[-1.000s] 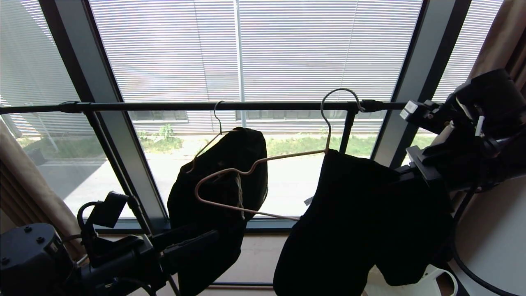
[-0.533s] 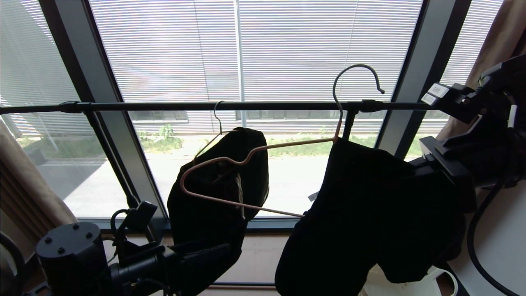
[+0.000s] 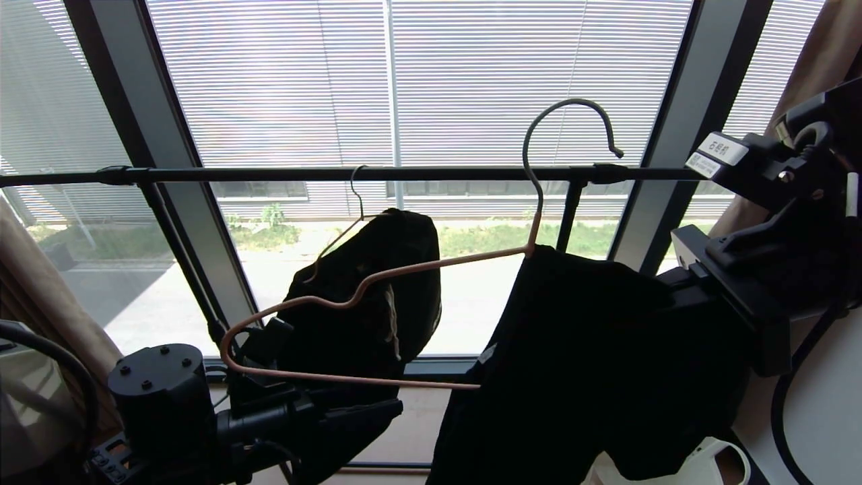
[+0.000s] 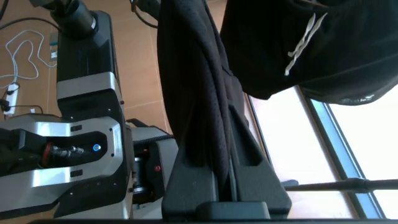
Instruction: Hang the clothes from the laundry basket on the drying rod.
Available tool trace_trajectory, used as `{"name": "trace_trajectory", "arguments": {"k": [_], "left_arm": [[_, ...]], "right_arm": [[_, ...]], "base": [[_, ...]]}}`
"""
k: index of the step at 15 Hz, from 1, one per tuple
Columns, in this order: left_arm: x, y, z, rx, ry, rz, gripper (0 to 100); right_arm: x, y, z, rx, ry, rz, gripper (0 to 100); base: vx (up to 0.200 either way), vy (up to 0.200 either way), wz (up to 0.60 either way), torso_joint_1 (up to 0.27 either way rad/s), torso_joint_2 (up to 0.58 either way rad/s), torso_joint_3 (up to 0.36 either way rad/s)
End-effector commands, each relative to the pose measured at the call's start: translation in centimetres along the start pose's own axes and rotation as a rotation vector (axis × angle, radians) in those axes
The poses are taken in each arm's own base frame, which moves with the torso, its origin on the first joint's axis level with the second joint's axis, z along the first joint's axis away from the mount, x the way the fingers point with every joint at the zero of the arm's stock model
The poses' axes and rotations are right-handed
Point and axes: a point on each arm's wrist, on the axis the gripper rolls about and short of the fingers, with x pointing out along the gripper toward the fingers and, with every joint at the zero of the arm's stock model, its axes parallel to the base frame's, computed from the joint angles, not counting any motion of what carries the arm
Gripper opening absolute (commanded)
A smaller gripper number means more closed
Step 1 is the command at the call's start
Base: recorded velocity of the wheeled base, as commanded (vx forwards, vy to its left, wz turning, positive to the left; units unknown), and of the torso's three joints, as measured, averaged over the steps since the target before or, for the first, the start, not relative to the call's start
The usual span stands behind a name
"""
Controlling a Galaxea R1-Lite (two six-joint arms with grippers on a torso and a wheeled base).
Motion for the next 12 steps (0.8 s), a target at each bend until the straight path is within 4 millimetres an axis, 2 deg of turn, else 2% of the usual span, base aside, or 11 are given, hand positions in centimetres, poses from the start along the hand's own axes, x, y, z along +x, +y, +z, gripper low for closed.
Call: {"name": "trace_trajectory", "arguments": {"k": [1,5,9,12], "left_arm": [[0.8,0.0,0.1,0.008,0.005,-0.019,100],[2.4,-0.2,0.3,0.029,0.01,-0.06,100],[2.7,-0.5,0.3,0.038,0.014,-0.075,100],[2.3,-0.2,0.6,0.037,-0.002,-0.056,100]], "right_arm": [[0.3,0.0,0.0,-0.005,0.004,0.012,0],[0.6,0.3,0.1,-0.023,-0.009,0.053,0],[1.0,0.0,0.1,-0.031,-0.017,0.054,0],[-0.4,0.0,-0.3,-0.02,-0.04,0.015,0]], "base": [[0.0,0.0,0.0,0.0,0.0,0.0],[0.0,0.0,0.0,0.0,0.0,0.0],[0.0,0.0,0.0,0.0,0.0,0.0],[0.0,0.0,0.0,0.0,0.0,0.0]]}}
